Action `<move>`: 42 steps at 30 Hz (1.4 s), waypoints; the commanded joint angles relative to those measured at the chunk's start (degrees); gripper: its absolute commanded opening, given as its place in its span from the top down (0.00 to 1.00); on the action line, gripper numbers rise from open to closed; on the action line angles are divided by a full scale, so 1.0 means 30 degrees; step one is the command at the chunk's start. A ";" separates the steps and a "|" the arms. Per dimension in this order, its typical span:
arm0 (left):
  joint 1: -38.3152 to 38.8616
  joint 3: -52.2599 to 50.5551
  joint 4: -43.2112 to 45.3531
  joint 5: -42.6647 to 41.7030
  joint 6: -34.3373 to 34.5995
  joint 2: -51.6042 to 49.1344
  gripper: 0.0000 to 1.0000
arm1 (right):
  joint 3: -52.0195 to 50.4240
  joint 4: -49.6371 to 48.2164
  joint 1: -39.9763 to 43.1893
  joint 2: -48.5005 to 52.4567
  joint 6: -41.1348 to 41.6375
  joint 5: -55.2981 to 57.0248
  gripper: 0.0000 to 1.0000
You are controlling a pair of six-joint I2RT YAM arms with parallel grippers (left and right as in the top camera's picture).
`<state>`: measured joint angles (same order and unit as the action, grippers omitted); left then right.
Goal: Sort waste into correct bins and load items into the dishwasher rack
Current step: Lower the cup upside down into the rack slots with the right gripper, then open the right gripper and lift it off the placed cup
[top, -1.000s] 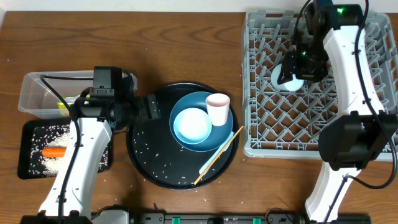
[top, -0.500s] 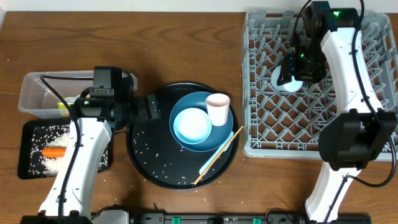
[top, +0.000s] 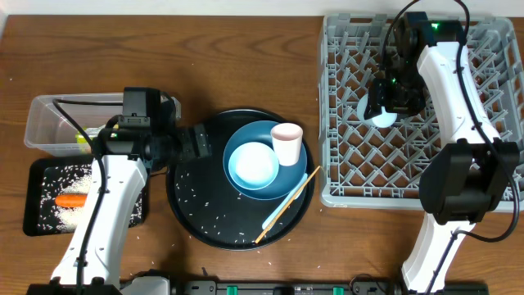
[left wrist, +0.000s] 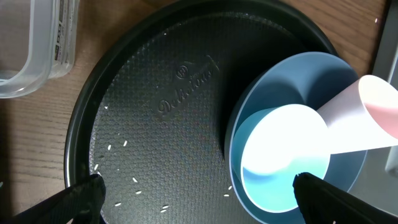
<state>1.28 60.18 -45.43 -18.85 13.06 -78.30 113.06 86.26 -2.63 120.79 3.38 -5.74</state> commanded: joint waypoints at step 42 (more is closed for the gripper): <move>-0.0080 -0.0022 -0.0051 0.0248 -0.0197 -0.0015 0.02 | 0.4728 0.2222 -0.2076 -0.1013 -0.0437 -0.3388 0.29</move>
<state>1.28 60.18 -45.43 -18.85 13.06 -78.30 126.65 93.01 -5.52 119.13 2.83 -12.60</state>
